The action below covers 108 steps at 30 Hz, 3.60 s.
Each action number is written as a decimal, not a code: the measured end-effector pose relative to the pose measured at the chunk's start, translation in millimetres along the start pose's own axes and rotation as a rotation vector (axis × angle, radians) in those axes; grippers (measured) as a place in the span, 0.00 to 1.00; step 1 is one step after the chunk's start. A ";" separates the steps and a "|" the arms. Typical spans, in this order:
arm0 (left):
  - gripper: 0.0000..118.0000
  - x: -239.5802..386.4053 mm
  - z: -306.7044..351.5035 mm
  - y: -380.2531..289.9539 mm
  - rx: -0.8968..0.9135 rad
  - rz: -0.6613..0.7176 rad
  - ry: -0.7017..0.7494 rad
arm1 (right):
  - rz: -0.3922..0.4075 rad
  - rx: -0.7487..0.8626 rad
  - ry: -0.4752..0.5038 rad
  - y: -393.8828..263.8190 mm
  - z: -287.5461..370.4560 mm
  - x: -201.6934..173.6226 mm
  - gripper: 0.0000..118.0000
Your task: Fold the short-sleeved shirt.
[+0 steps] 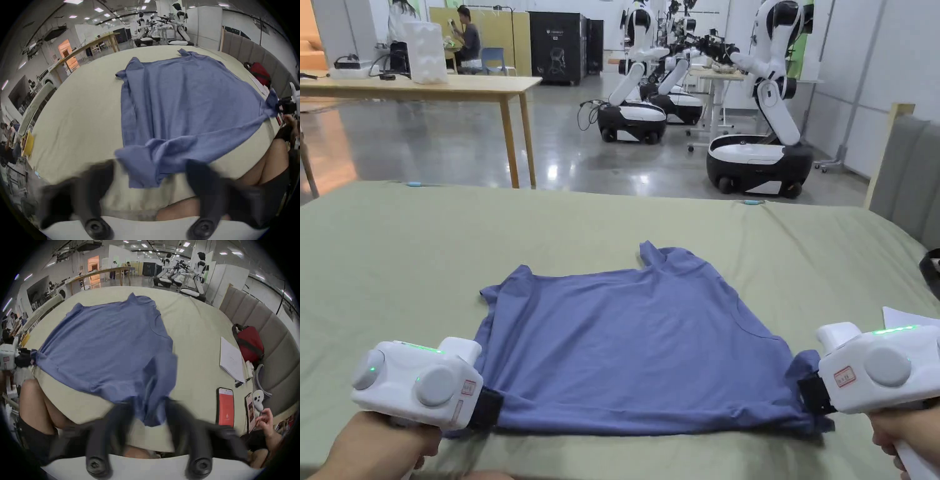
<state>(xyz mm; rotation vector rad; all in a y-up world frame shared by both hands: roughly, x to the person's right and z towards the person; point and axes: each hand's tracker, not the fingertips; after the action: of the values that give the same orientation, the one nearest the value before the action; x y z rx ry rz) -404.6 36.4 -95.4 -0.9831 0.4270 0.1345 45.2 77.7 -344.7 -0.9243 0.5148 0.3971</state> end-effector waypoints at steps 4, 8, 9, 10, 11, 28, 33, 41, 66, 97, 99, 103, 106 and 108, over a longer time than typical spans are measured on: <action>0.99 -7.4 27.6 34.0 0.129 0.068 0.003 | -0.054 0.151 0.000 41.1 27.0 2.9 0.75; 0.99 -4.2 75.7 78.6 0.411 0.142 0.074 | -0.166 0.414 0.014 87.1 68.5 1.3 0.75; 0.98 -1.2 86.3 87.7 0.485 0.164 0.111 | -0.198 0.480 0.023 92.8 83.5 -5.9 0.75; 0.98 0.6 92.2 91.9 0.535 0.181 0.138 | -0.209 0.515 0.029 95.5 88.7 -8.5 0.75; 0.98 0.4 95.5 98.9 0.588 0.191 0.137 | -0.213 0.561 0.020 97.5 93.6 -12.5 0.75; 0.07 -14.1 30.5 111.9 0.302 0.150 0.061 | -0.172 0.497 -0.025 75.1 46.1 -9.3 0.00; 1.00 -37.4 -14.1 101.3 0.065 0.186 0.035 | -0.181 0.452 -0.019 66.0 28.9 -2.1 0.00; 0.77 -39.9 -29.3 54.7 -0.156 0.101 -0.013 | -0.169 0.384 -0.016 57.3 6.5 3.0 0.00; 0.04 -24.5 -37.2 32.3 -0.217 0.133 -0.135 | -0.190 -0.002 0.056 58.8 -108.9 29.0 0.75; 0.04 -69.7 10.8 35.3 0.095 0.250 -0.137 | -0.329 0.108 0.276 48.5 -57.7 56.9 0.01; 0.04 -71.4 11.3 44.7 0.121 0.261 -0.137 | -0.322 0.116 0.275 57.0 -52.5 54.2 0.01; 0.04 -75.4 8.5 71.2 0.160 0.261 -0.127 | -0.334 0.152 0.290 88.6 -44.5 53.4 0.01; 0.04 -84.2 -2.8 95.2 0.159 0.259 -0.119 | -0.332 0.163 0.290 121.6 -49.5 52.1 0.01; 0.04 -90.3 -12.5 110.6 0.155 0.266 -0.116 | -0.337 0.166 0.289 143.5 -55.4 49.0 0.01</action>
<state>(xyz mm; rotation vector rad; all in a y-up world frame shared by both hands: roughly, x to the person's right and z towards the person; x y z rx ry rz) -523.5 94.5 -150.4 -0.7593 0.4534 0.3914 -5.0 115.0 -493.6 -0.8918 0.6323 -0.0861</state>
